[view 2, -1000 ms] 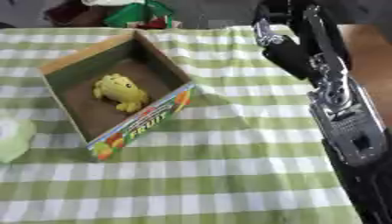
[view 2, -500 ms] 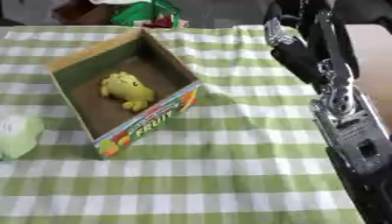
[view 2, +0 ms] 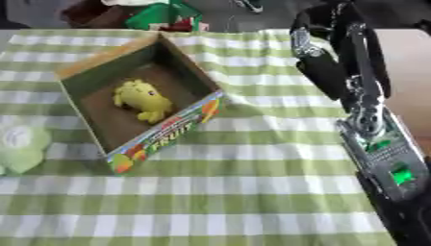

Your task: Pick up objects on the table and place them in the box.

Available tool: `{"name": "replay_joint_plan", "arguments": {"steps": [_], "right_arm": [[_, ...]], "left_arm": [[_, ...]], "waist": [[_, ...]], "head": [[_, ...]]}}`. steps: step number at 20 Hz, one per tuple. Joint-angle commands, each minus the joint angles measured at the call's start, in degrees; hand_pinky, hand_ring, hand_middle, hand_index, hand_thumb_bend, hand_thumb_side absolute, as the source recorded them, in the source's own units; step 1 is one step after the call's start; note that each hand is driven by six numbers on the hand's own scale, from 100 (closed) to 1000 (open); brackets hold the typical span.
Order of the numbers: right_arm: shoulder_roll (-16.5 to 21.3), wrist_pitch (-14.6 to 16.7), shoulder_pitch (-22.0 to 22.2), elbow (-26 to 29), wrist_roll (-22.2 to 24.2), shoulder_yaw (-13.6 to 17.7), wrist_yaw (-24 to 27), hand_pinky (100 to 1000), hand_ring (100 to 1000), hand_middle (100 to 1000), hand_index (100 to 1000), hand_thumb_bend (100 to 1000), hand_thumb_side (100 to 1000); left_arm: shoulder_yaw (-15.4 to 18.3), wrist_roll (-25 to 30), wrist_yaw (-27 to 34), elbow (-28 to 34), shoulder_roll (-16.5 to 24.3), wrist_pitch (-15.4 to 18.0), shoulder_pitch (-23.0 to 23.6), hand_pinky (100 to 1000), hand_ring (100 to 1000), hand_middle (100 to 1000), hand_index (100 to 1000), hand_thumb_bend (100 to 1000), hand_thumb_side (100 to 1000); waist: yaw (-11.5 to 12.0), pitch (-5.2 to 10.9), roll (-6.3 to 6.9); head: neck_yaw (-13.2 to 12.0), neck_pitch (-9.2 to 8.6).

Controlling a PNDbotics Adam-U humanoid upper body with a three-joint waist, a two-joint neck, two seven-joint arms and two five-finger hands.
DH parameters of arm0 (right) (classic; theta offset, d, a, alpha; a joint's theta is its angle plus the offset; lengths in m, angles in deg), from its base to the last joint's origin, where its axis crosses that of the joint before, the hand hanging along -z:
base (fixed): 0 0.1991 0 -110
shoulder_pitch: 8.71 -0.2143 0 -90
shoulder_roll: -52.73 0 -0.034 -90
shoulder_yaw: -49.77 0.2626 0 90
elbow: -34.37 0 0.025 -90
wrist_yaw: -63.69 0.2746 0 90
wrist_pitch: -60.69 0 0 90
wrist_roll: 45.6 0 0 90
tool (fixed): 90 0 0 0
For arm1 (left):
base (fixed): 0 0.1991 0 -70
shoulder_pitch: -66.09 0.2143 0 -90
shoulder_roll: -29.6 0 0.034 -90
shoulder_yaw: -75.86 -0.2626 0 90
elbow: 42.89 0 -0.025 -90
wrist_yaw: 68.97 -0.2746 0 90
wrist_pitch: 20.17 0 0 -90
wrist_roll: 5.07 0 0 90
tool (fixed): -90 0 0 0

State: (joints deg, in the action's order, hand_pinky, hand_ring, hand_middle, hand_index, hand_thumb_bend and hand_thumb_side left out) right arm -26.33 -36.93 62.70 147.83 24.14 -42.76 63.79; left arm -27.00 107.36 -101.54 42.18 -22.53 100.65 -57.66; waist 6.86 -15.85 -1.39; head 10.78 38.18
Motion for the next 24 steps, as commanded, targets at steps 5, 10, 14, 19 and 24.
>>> {"name": "replay_joint_plan", "arguments": {"steps": [5, 10, 14, 19, 24], "right_arm": [[0.3, -0.4, -0.2, 1.1, -0.1, 0.1, 0.2, 806, 798, 681, 896, 100, 435], [-0.4, -0.6, -0.4, 1.1, 0.2, -0.1, 0.5, 807, 798, 680, 895, 100, 431], [-0.8, -0.7, -0.7, 1.1, 0.3, -0.2, 0.8, 806, 799, 680, 894, 100, 432], [-1.2, -0.8, -1.0, 1.1, 0.5, -0.4, 1.1, 807, 799, 680, 894, 100, 431], [-1.6, -0.8, -1.3, 1.1, 0.7, -0.5, 1.4, 807, 799, 678, 892, 100, 426]], "left_arm": [[-0.1, 5.6, -5.7, -2.3, -2.4, 2.0, -4.0, 858, 905, 928, 1000, 703, 1000], [1.0, 13.1, -13.3, -3.5, -7.6, 4.5, -7.8, 854, 902, 925, 1000, 687, 1000], [1.0, 14.7, -15.0, -6.3, -10.2, 5.8, -10.3, 851, 899, 923, 1000, 677, 1000], [0.5, 15.2, -17.1, -11.0, -13.6, 7.1, -13.5, 847, 895, 918, 1000, 679, 1000], [0.3, 15.1, -19.3, -15.4, -16.3, 8.2, -15.6, 843, 891, 908, 1000, 677, 1000]], "waist": [[0.1, 1.52, 0.08], [0.1, 2.2, 0.02], [-0.1, 2.76, 0.03], [-0.5, 3.24, 0.07], [-0.9, 3.36, 0.16]], "head": [[0.0, -0.39], [0.2, 0.22], [0.2, 0.45], [-0.1, 0.34], [-0.3, 0.27]]}}
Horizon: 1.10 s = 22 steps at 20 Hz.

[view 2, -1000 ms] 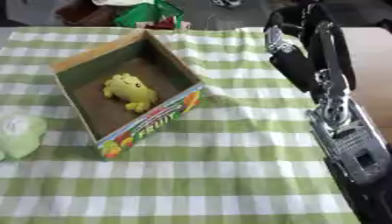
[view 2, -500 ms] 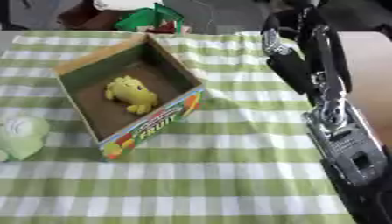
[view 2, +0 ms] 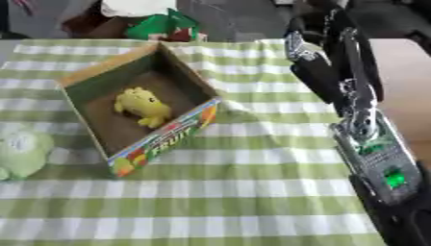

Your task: Pick up objects on the table and place them in the box.

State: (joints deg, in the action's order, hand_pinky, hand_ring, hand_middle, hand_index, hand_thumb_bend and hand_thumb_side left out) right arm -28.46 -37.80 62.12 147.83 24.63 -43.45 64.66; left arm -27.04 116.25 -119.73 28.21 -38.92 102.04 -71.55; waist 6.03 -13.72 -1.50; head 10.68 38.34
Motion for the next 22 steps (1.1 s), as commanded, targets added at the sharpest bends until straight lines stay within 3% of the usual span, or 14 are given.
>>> {"name": "replay_joint_plan", "arguments": {"steps": [1, 7, 15, 22], "right_arm": [[0.5, 0.0, -0.7, 1.1, 0.2, 0.2, 0.6, 807, 799, 677, 892, 100, 425], [0.3, -0.2, -0.9, 1.1, 0.0, 0.2, 0.8, 807, 798, 675, 890, 100, 423], [0.3, -0.4, -1.1, 1.1, 0.2, 0.0, 0.8, 809, 797, 670, 890, 100, 423], [0.1, -0.7, -1.1, 1.1, 0.3, -0.1, 0.7, 809, 797, 668, 890, 100, 421]], "left_arm": [[0.2, 6.2, -1.5, -2.3, -0.4, 7.0, -2.0, 840, 890, 907, 1000, 682, 1000], [-0.7, 7.9, -3.8, -6.0, -1.7, 9.3, -2.6, 856, 900, 920, 1000, 751, 912], [-2.6, 12.4, -6.0, -9.2, -2.0, 12.7, -1.8, 854, 903, 926, 1000, 811, 900], [-4.6, 12.4, -8.5, -8.1, -1.7, 13.6, -0.7, 859, 901, 926, 1000, 820, 894]], "waist": [[-0.2, 1.24, 0.3], [-0.6, 1.08, 0.56], [-0.9, 0.49, 0.71], [-0.8, -0.11, 0.64]], "head": [[-0.3, 0.07], [-0.1, -0.11], [0.4, -0.56], [0.5, -0.95]]}}
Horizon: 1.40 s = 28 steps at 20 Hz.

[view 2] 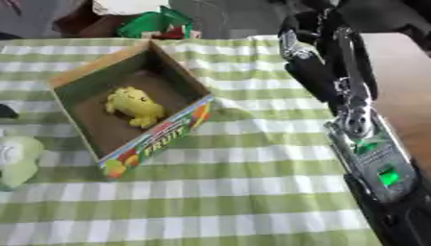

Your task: Pick up objects on the table and place them in the box.

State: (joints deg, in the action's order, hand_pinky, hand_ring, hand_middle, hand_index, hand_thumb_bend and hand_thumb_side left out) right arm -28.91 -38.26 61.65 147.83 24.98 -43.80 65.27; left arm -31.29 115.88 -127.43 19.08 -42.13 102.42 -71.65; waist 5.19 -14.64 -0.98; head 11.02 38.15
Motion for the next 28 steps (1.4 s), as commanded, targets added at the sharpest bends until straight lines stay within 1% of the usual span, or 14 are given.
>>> {"name": "replay_joint_plan", "arguments": {"steps": [1, 3, 4, 5, 9, 12, 15, 17, 18, 19, 20, 24, 26, 28], "right_arm": [[0.6, -0.3, -0.6, 1.1, 0.0, 0.2, 0.1, 809, 797, 668, 890, 100, 421], [0.6, -0.3, -0.6, 1.1, 0.0, 0.2, 0.1, 809, 797, 668, 890, 100, 421], [0.5, -0.3, -0.6, 1.1, 0.0, 0.2, 0.1, 810, 797, 666, 890, 100, 417], [0.4, -0.3, -0.3, 1.1, 0.0, 0.3, 0.1, 811, 797, 665, 889, 100, 418], [0.2, 0.1, 0.6, 1.1, -0.1, 0.4, 0.0, 812, 798, 664, 890, 100, 419], [0.2, 0.0, 0.8, 1.1, -0.1, 0.5, 0.0, 812, 798, 663, 890, 100, 420], [0.1, -0.1, 0.9, 1.1, -0.1, 0.5, -0.1, 813, 798, 661, 890, 100, 421], [0.1, -0.2, 1.1, 1.1, 0.0, 0.5, -0.1, 814, 798, 660, 890, 100, 421], [0.0, -0.2, 1.1, 1.1, 0.0, 0.5, -0.2, 814, 798, 660, 890, 100, 421], [0.0, -0.3, 1.2, 1.1, 0.1, 0.5, -0.2, 814, 799, 660, 890, 100, 422], [0.0, -0.3, 1.2, 1.1, 0.1, 0.5, -0.2, 814, 799, 660, 890, 100, 422], [-0.1, -0.3, 1.2, 1.1, 0.3, 0.5, -0.3, 815, 799, 659, 890, 100, 424], [-0.1, -0.3, 1.2, 1.1, 0.4, 0.5, -0.3, 815, 798, 658, 890, 100, 424], [-0.2, -0.3, 1.3, 1.1, 0.5, 0.4, -0.3, 815, 797, 658, 891, 100, 426]], "left_arm": [[-0.4, 12.7, -1.0, 1.1, 1.5, 13.2, -0.5, 859, 901, 926, 1000, 820, 894], [-0.5, 12.5, -1.2, 1.1, 1.5, 13.2, -0.5, 859, 901, 926, 1000, 820, 894], [-0.5, 12.5, -1.2, 1.1, 1.5, 13.2, -0.5, 852, 898, 922, 1000, 928, 891], [-0.9, 12.5, -1.3, 1.0, 1.3, 13.4, -0.3, 845, 893, 916, 1000, 805, 905], [-2.2, 12.0, -2.2, 0.5, 0.4, 14.3, 0.2, 828, 881, 895, 1000, 807, 909], [-2.8, 10.7, -2.4, 1.1, 0.2, 15.2, 0.3, 804, 857, 844, 953, 797, 900], [-3.3, 8.3, -1.8, 4.1, 0.9, 15.9, 0.3, 743, 763, 714, 862, 760, 838], [-3.4, 6.4, -1.5, 7.0, 1.7, 15.8, 0.4, 704, 718, 660, 811, 742, 795], [-3.7, 5.5, -1.6, 8.5, 2.2, 15.5, 0.5, 701, 713, 656, 805, 745, 786], [-4.0, 4.6, -1.9, 9.9, 2.6, 15.1, 0.8, 684, 694, 635, 787, 716, 740], [-4.4, 3.8, -2.3, 11.3, 3.1, 14.5, 1.1, 681, 691, 633, 783, 717, 734], [-5.4, 0.3, -4.4, 17.0, 4.5, 11.4, 2.7, 651, 668, 619, 764, 624, 632], [-5.8, -1.5, -5.7, 19.8, 5.4, 9.6, 3.6, 655, 681, 660, 784, 613, 623], [-6.3, -3.3, -7.3, 21.6, 6.3, 7.8, 4.4, 666, 709, 732, 833, 601, 628]], "waist": [[0.1, 0.79, 0.12], [0.1, 0.78, 0.12], [0.1, 0.77, 0.12], [0.0, 0.63, 0.05], [-0.1, 0.51, -0.07], [-0.1, 0.5, -0.1], [0.0, 0.41, -0.07], [0.1, 0.33, -0.04], [0.1, 0.28, -0.03], [0.2, 0.23, -0.04], [0.2, 0.18, -0.04], [0.2, 0.01, -0.19], [0.2, -0.08, -0.22], [0.2, -0.17, -0.24]], "head": [[0.2, -0.77], [0.2, -0.77], [0.1, -0.78], [0.1, -0.93], [0.4, -1.1], [0.5, -1.22], [0.7, -1.23], [0.8, -1.18], [0.9, -1.18], [0.9, -1.18], [0.9, -1.18], [0.9, -1.28], [0.8, -1.3], [0.7, -1.35]]}}
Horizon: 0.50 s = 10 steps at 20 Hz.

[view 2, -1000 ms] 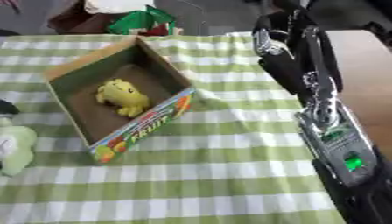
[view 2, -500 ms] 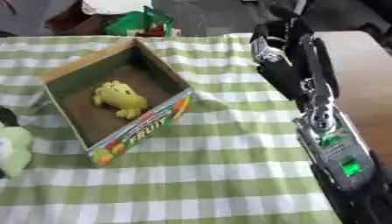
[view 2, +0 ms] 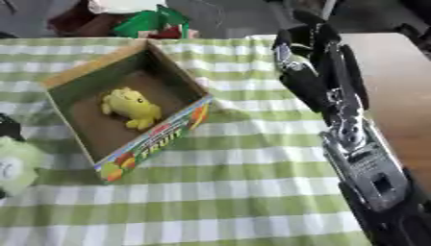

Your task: Pick up objects on the table and place them in the box.

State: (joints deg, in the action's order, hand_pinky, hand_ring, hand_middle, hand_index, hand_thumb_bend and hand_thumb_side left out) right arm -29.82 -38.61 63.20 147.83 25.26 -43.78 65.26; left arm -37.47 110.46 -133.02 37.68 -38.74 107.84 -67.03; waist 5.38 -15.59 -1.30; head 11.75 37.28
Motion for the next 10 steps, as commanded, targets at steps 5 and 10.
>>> {"name": "replay_joint_plan", "arguments": {"steps": [5, 10], "right_arm": [[0.7, 0.0, -0.3, 1.1, 0.5, 0.4, -0.4, 816, 796, 658, 891, 100, 426], [0.6, 0.0, -0.2, 1.1, 0.5, 0.4, -0.3, 817, 793, 658, 892, 100, 429]], "left_arm": [[-1.1, -2.1, -5.6, 4.2, 3.5, 0.0, 0.8, 655, 704, 733, 835, 529, 541], [-1.2, -6.4, -8.2, 3.6, 3.2, -0.3, 0.8, 411, 521, 522, 594, 224, 132]], "waist": [[0.0, 0.62, 0.05], [0.1, 0.61, 0.0]], "head": [[-0.1, -0.59], [0.0, -0.55]]}}
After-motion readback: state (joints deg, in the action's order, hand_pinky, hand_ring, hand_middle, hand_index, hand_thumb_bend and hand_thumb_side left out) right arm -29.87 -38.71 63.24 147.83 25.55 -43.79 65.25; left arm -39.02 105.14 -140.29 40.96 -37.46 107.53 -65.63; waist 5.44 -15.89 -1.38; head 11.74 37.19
